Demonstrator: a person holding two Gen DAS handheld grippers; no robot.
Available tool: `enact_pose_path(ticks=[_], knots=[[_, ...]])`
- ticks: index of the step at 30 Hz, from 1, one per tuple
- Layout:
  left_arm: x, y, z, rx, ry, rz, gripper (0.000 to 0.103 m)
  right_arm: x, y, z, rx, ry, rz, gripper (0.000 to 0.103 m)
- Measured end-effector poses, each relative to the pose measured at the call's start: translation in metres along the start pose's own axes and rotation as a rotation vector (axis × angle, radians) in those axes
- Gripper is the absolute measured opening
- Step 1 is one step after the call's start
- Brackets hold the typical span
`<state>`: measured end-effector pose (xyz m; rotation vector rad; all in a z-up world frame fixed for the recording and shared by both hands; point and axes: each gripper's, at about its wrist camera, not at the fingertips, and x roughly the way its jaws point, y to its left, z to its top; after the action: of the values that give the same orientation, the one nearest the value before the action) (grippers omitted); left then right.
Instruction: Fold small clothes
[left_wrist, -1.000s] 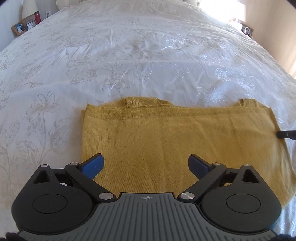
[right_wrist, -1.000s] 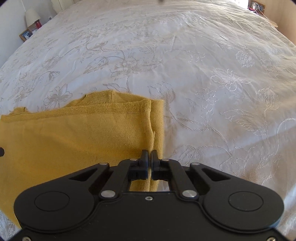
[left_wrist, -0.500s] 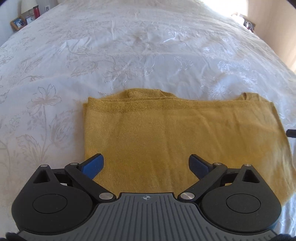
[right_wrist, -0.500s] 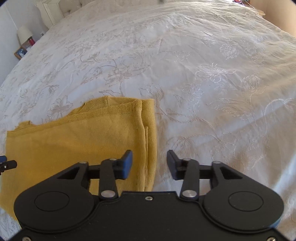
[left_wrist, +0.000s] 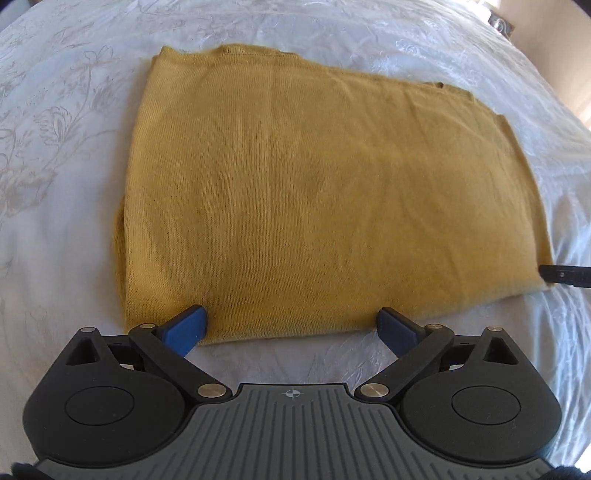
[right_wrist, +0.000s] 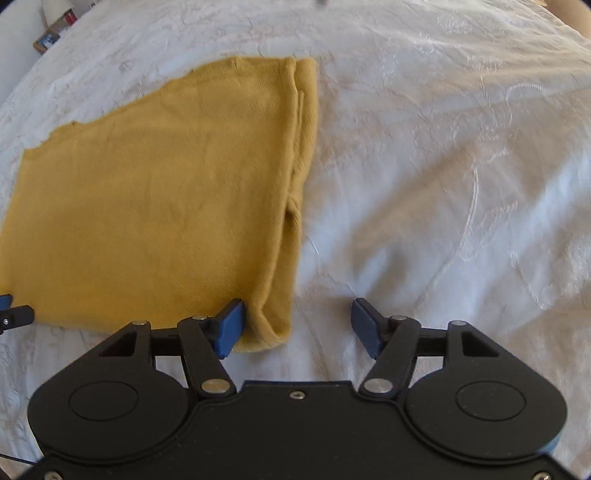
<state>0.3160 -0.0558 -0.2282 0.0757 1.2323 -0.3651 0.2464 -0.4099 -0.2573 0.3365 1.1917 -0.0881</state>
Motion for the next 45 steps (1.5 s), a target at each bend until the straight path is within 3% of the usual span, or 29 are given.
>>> enact_pose_path(ticks=[5, 7, 9, 17, 23, 26, 31, 37, 42, 45], knots=[[0.009, -0.006, 0.003, 0.032, 0.032, 0.021, 0.103, 0.002, 0.000, -0.001, -0.026, -0.012, 0.013, 0.073], [0.013, -0.009, 0.005, 0.022, 0.039, 0.039, 0.103, 0.006, 0.005, -0.003, -0.052, -0.010, 0.040, 0.093], [0.015, -0.013, 0.005, 0.014, 0.043, 0.067, 0.103, 0.011, 0.012, -0.006, -0.090, 0.002, 0.043, 0.103], [0.025, -0.036, 0.004, 0.016, 0.026, 0.170, 0.103, 0.006, 0.004, -0.021, -0.086, -0.069, 0.082, 0.103], [0.021, -0.035, 0.012, -0.005, 0.042, 0.153, 0.102, -0.001, -0.003, -0.033, -0.220, -0.077, 0.142, 0.103], [0.004, -0.040, 0.012, -0.027, 0.004, 0.163, 0.082, -0.008, -0.021, -0.036, -0.160, -0.077, 0.217, 0.103], [-0.026, -0.055, 0.029, -0.043, -0.095, 0.160, 0.081, -0.016, -0.046, -0.036, -0.029, -0.075, 0.318, 0.102], [-0.014, -0.065, 0.077, -0.069, -0.123, 0.139, 0.081, -0.028, -0.063, -0.031, 0.081, -0.110, 0.361, 0.097], [0.019, -0.074, 0.101, -0.073, -0.096, 0.170, 0.081, -0.038, -0.065, -0.009, 0.088, -0.181, 0.396, 0.098], [0.041, -0.072, 0.109, -0.104, -0.032, 0.175, 0.081, -0.035, -0.063, 0.012, 0.095, -0.190, 0.416, 0.098]])
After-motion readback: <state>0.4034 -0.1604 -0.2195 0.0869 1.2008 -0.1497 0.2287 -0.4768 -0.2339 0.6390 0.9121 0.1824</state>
